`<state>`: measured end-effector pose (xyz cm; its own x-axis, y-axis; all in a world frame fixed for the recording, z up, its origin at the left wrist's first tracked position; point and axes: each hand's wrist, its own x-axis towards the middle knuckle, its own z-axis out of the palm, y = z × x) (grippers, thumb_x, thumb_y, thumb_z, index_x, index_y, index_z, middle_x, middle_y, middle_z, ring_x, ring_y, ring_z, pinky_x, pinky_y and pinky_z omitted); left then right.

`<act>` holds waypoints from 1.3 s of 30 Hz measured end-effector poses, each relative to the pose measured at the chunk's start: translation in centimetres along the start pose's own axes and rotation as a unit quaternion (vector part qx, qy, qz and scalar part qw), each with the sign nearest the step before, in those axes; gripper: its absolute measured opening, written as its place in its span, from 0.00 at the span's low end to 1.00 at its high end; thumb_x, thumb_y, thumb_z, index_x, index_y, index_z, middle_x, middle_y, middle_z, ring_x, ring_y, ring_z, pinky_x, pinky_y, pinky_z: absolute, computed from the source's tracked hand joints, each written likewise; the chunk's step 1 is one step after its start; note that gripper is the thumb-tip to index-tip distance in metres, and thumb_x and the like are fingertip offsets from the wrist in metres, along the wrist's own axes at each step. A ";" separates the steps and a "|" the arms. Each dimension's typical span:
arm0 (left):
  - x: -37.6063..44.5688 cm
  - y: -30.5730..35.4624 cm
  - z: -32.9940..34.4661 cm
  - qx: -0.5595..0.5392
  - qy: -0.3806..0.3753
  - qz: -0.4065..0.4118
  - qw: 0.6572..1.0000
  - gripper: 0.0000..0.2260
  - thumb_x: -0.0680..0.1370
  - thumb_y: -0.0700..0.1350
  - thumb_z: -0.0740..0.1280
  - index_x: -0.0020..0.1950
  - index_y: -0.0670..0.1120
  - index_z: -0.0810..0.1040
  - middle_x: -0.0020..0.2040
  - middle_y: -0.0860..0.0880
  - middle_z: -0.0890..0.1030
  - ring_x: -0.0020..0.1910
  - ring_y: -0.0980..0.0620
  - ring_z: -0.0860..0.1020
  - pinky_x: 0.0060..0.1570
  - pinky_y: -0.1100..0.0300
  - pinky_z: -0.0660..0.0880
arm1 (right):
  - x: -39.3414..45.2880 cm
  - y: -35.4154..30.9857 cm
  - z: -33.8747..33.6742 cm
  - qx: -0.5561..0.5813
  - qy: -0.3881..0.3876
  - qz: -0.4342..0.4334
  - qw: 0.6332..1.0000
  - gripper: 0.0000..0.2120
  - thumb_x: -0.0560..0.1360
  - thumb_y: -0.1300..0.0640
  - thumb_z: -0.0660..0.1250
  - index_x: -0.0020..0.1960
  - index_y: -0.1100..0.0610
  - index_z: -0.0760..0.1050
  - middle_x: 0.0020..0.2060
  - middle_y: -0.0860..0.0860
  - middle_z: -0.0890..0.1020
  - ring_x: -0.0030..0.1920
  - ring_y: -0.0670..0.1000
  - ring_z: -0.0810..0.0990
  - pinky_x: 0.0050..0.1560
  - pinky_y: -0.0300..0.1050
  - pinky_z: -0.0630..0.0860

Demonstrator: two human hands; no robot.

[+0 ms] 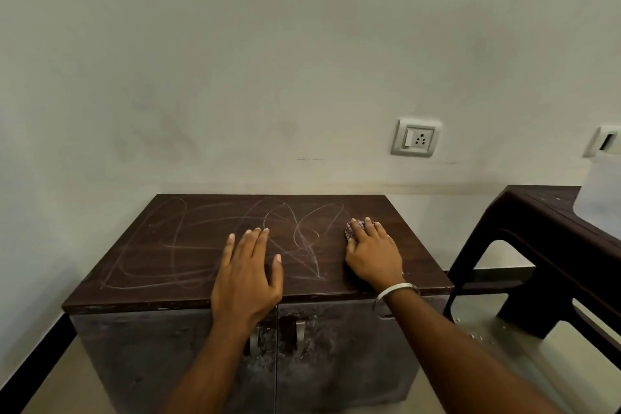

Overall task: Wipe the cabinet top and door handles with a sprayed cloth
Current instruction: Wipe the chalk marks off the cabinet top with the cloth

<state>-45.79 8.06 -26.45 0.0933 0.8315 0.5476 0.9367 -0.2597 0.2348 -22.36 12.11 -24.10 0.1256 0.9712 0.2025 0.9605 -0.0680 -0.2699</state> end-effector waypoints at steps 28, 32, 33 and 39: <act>0.1 0.0 0.2 -0.001 0.004 -0.001 1.000 0.29 0.78 0.58 0.47 0.74 0.46 0.65 0.73 0.48 0.69 0.74 0.53 0.63 0.76 0.50 0.51 | 2.5 -0.9 1.0 -0.011 -0.007 -0.006 1.000 0.26 0.81 0.47 0.49 0.78 0.51 0.55 0.78 0.54 0.57 0.78 0.55 0.53 0.77 0.53 0.53; 0.0 0.1 0.1 -0.002 0.007 -0.002 1.000 0.28 0.79 0.57 0.48 0.74 0.45 0.66 0.72 0.48 0.70 0.73 0.53 0.63 0.76 0.50 0.52 | 2.8 -4.5 2.2 0.003 -0.013 -0.054 0.998 0.26 0.82 0.47 0.49 0.78 0.50 0.55 0.78 0.53 0.57 0.78 0.54 0.53 0.77 0.53 0.53; 0.0 0.1 0.1 -0.003 0.008 -0.001 1.000 0.28 0.79 0.57 0.49 0.74 0.45 0.66 0.72 0.48 0.70 0.73 0.53 0.64 0.76 0.50 0.53 | 2.8 -5.3 2.6 0.005 -0.012 -0.063 0.998 0.26 0.81 0.47 0.49 0.78 0.50 0.56 0.78 0.53 0.57 0.78 0.54 0.53 0.77 0.53 0.53; 0.0 -0.1 0.1 -0.004 0.007 0.001 1.000 0.28 0.79 0.58 0.48 0.75 0.46 0.64 0.73 0.49 0.68 0.74 0.54 0.62 0.76 0.51 0.51 | 3.6 -4.7 2.6 0.012 -0.031 -0.077 0.996 0.26 0.81 0.46 0.49 0.78 0.49 0.55 0.78 0.52 0.56 0.78 0.54 0.53 0.77 0.53 0.53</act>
<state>-45.84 8.18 -26.55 0.0895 0.8240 0.5595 0.9338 -0.2649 0.2407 -27.09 16.50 -24.54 -0.0394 0.9820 0.1847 0.9607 0.0880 -0.2632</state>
